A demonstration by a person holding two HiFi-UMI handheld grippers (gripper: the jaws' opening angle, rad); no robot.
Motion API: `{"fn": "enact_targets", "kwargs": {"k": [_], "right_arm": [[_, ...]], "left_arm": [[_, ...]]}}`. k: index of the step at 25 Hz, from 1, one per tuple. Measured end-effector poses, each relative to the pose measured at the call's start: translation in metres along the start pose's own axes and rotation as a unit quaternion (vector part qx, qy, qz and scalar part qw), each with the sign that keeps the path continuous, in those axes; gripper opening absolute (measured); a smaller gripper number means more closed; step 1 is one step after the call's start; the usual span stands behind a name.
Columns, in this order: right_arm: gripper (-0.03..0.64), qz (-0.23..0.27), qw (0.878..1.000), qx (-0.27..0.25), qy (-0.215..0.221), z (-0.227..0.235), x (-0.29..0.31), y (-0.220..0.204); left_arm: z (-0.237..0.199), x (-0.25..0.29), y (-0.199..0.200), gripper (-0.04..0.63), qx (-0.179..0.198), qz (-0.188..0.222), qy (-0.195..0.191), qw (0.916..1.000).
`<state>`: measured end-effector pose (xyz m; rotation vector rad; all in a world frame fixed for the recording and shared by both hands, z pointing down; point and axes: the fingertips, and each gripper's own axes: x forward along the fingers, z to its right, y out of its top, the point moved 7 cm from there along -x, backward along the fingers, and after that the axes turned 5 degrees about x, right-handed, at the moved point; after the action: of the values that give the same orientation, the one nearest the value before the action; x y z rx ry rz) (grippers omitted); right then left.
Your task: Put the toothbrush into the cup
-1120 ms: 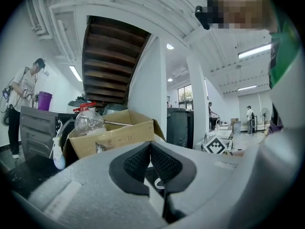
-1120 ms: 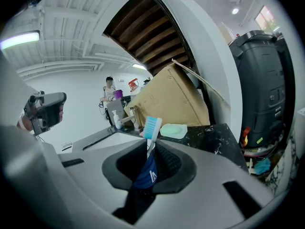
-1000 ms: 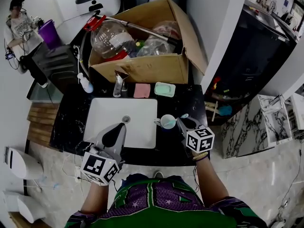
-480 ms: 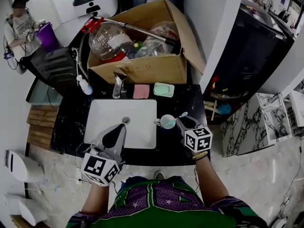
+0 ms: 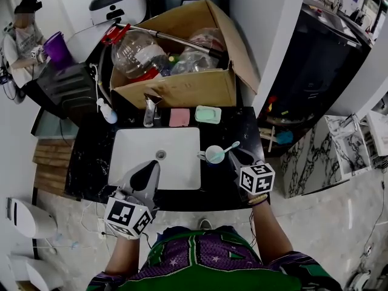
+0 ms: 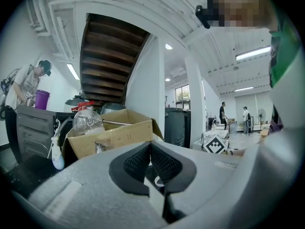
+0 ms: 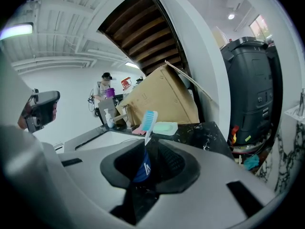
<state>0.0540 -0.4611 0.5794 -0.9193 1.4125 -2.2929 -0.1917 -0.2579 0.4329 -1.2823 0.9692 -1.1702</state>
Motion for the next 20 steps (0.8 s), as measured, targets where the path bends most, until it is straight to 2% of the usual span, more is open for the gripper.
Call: {"fn": "enact_targets", "kwargs": {"k": [20], "right_arm": [[0.074,0.008,0.997,0.011,-0.081,-0.023,-0.053,0.008]], "left_arm": [[-0.022,-0.009,0.010,0.017,-0.007,0.016,-0.057,0.9982]]}}
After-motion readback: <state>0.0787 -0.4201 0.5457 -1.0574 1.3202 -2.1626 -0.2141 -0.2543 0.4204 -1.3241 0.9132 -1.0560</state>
